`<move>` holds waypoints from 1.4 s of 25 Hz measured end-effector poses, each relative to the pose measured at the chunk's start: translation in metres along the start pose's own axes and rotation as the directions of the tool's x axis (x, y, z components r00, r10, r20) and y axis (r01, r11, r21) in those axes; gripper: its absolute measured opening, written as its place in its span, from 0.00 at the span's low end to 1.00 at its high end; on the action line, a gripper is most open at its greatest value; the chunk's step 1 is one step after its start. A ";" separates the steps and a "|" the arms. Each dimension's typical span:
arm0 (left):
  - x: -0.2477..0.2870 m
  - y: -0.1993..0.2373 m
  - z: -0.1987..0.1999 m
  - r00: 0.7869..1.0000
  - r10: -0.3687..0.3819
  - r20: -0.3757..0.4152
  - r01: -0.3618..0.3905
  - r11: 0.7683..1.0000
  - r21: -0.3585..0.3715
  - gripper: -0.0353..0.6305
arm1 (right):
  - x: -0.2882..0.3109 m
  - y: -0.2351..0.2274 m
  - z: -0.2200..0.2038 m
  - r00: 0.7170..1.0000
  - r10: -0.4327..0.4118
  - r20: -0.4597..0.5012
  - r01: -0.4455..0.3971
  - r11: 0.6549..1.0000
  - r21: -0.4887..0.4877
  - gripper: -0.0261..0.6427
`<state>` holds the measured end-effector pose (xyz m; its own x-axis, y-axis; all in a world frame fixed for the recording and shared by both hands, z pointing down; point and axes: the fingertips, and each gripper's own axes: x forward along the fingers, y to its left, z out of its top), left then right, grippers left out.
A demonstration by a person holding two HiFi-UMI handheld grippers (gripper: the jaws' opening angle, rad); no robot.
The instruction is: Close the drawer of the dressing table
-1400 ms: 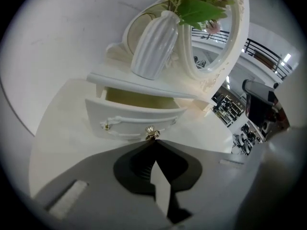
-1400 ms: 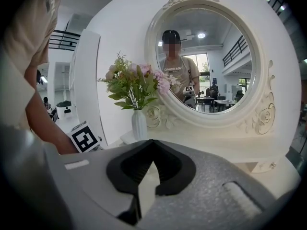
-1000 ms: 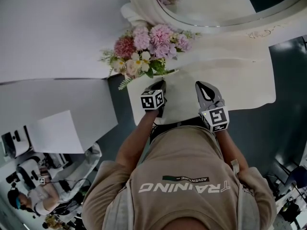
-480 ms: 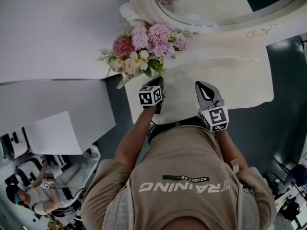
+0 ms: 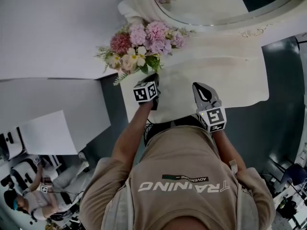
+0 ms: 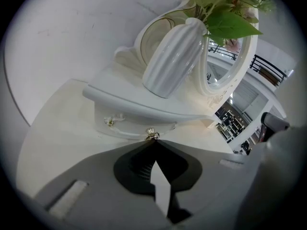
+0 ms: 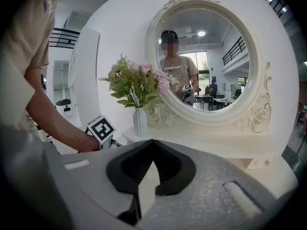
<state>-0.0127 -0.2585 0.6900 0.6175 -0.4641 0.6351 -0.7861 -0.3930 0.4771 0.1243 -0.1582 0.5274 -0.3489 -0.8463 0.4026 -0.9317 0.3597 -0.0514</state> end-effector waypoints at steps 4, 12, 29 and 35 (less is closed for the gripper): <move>0.002 0.001 0.005 1.000 0.005 0.026 -0.004 1.000 -0.021 0.08 | -0.006 -0.002 0.000 1.000 -0.007 -0.002 0.007 1.000 -0.002 0.04; -0.012 -0.004 0.010 0.999 0.017 0.050 -0.019 0.999 0.046 0.08 | -0.025 0.004 -0.007 1.000 -0.011 -0.004 0.011 1.000 0.004 0.04; -0.124 -0.033 0.013 0.981 0.042 0.191 -0.085 0.971 0.225 0.08 | -0.015 0.021 -0.007 0.997 0.080 0.018 -0.081 0.996 0.030 0.04; -0.163 -0.062 0.037 0.962 0.023 0.272 -0.112 0.942 0.318 0.08 | -0.011 0.032 -0.001 0.992 0.127 0.026 -0.127 0.992 0.007 0.04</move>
<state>-0.0640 -0.1883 0.5344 0.5836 -0.6713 0.4570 -0.8005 -0.5701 0.1849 0.0982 -0.1371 0.5227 -0.4667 -0.8039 0.3687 -0.8805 0.4613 -0.1088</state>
